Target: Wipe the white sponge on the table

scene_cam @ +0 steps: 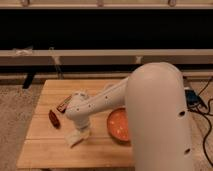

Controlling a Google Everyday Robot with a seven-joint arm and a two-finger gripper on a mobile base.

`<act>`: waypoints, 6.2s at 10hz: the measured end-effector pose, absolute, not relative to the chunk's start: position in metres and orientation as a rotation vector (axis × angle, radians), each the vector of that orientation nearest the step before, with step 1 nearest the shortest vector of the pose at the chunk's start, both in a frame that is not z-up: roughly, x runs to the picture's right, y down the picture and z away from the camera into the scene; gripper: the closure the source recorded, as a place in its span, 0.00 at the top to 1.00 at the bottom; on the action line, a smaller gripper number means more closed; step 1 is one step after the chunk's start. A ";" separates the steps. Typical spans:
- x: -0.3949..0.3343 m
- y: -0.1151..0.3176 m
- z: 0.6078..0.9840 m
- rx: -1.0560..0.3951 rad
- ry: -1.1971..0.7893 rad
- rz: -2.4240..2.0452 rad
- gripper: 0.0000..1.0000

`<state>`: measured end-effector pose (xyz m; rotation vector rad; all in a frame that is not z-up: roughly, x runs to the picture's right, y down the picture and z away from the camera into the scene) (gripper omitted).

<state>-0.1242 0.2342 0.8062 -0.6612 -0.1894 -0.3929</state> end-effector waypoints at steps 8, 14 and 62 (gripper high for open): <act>-0.084 0.204 0.839 -0.575 0.016 -0.378 0.00; -0.008 0.204 0.844 -0.499 0.135 -0.262 0.00; -0.154 0.198 0.810 -0.345 0.117 -0.609 0.74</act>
